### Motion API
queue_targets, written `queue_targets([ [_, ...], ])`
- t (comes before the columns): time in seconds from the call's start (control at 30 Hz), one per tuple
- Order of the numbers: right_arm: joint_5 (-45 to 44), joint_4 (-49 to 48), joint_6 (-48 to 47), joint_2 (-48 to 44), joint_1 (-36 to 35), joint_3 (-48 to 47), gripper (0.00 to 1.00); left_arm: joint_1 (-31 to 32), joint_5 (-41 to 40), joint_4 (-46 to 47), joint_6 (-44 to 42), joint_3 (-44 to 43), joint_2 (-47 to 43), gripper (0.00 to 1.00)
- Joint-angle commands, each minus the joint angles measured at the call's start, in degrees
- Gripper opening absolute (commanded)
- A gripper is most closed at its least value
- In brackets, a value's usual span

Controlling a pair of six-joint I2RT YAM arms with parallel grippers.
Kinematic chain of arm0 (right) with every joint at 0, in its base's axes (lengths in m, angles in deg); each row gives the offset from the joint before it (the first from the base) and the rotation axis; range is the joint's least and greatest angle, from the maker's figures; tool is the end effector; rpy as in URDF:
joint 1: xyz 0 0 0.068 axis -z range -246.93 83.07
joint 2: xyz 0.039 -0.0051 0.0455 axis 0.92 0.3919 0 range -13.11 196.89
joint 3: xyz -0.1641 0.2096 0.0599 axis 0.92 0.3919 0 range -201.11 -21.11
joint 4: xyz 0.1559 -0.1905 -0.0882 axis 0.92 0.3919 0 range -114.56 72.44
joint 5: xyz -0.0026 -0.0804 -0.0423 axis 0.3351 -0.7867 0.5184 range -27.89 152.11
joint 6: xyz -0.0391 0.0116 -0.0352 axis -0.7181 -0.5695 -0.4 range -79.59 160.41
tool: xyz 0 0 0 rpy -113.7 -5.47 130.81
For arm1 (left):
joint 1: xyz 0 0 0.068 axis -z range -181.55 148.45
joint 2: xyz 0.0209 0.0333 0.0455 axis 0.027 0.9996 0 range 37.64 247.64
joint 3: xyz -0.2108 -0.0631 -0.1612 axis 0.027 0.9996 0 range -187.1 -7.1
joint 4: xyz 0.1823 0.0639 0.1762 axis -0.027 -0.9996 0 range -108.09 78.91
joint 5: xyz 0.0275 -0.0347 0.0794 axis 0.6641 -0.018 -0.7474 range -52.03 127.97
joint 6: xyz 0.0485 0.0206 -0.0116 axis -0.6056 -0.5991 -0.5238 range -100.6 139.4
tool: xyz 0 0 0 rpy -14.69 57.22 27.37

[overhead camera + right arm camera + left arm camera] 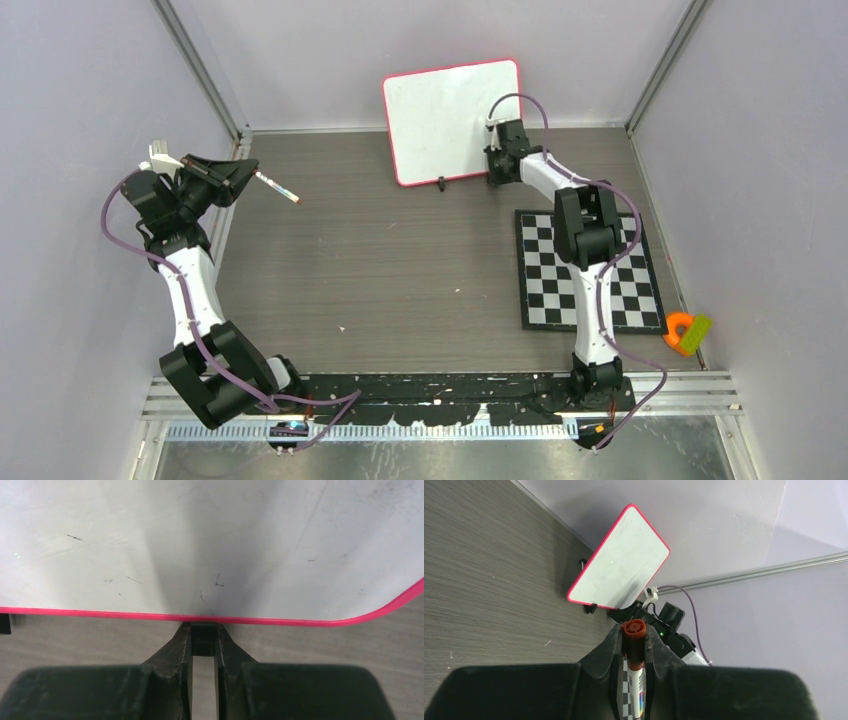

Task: Write a sentence on the whiteboard
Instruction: Move the whiteboard stand to the center of the board.

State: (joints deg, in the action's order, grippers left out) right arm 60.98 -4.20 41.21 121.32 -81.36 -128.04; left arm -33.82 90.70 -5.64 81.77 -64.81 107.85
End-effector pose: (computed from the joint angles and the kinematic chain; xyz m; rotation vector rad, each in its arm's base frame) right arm 0.5070 0.1297 0.1609 -0.2769 2.3922 0.0996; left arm 0.2499 0.1242 0.3557 -0.7154 1.6329 -1.1566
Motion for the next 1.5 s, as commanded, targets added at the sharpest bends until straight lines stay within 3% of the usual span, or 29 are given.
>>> queue_targets([
  [0.0,4.5,1.2,0.4,-9.6,-0.8,8.2,0.00,0.2,1.2,1.5,-1.1,-0.1,-0.3,0.00],
  [0.5,6.8,0.2,0.4,-28.1,-11.6,34.7,0.00,0.1,1.9,-0.2,-1.8,0.7,-2.7,0.00],
  [0.83,5.7,3.9,4.1,-38.4,-20.6,47.0,0.00,0.1,2.5,-4.1,-4.4,-1.3,-5.2,0.00],
  [1.07,2.9,5.3,6.8,-46.6,-21.4,52.4,0.00,0.1,2.3,-5.3,-4.8,-2.7,-6.6,0.00],
  [1.1,4.0,5.5,6.4,-47.5,-21.4,52.8,0.04,0.1,2.3,-5.3,-4.8,-2.7,-6.7,0.00],
  [1.17,6.5,7.7,6.0,-48.3,-21.9,52.6,0.30,0.2,2.2,-5.3,-5.0,-2.6,-6.9,0.00],
  [1.23,8.4,9.4,5.1,-48.6,-22.5,53.0,0.41,0.2,2.0,-5.3,-5.3,-2.5,-7.0,0.00],
  [1.33,10.1,10.2,3.7,-49.3,-22.6,53.9,0.53,0.5,1.9,-7.1,-5.8,-2.8,-6.9,0.00],
  [1.47,14.9,11.8,2.2,-49.4,-22.8,53.3,0.57,2.0,1.9,-7.9,-6.9,-4.1,-6.3,0.00],
])
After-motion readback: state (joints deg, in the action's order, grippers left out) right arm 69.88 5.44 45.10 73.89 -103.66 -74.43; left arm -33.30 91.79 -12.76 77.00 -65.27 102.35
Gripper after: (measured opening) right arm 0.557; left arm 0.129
